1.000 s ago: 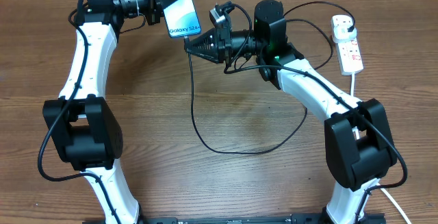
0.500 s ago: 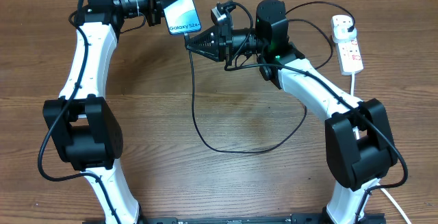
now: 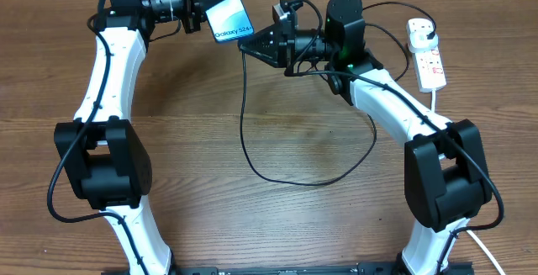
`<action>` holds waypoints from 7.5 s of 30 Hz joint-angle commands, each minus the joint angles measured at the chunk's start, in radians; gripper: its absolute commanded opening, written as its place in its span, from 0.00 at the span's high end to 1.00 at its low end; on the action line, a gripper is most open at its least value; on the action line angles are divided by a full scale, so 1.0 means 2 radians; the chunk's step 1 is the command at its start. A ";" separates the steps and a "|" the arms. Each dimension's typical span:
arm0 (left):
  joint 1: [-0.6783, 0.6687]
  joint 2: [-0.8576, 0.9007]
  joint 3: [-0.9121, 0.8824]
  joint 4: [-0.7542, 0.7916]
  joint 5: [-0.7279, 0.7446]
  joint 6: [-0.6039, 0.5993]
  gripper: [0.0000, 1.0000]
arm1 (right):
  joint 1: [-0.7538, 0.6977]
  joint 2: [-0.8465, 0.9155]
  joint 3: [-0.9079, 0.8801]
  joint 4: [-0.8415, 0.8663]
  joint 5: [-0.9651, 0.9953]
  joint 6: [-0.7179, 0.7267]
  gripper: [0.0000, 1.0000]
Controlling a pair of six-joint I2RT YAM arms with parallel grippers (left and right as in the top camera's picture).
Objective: Plug charger to phone and switch on socket
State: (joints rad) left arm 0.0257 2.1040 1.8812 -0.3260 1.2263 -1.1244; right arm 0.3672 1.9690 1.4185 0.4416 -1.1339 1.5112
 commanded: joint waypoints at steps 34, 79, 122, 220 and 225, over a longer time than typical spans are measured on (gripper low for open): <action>0.036 -0.007 0.002 -0.150 0.138 0.363 0.96 | 0.009 -0.007 0.004 -0.429 -0.149 -0.582 0.96; 0.020 -0.007 0.002 -0.148 0.038 0.171 0.95 | 0.031 -0.014 0.004 -0.228 -0.076 -0.353 0.96; 0.039 -0.007 0.002 -0.118 0.073 0.168 0.96 | 0.033 -0.014 0.004 -0.142 -0.079 -0.246 0.96; 0.010 -0.007 0.002 0.126 0.089 0.031 0.96 | 0.031 -0.001 0.004 0.003 -0.024 -0.312 0.96; 0.010 -0.007 0.002 0.126 0.088 0.031 0.96 | 0.031 -0.001 0.004 0.003 -0.022 -0.314 0.96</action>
State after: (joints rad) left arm 0.0471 2.1040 1.8706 -0.0811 1.3937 -1.0660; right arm 0.4335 1.9682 1.4178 0.4416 -1.1931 0.8948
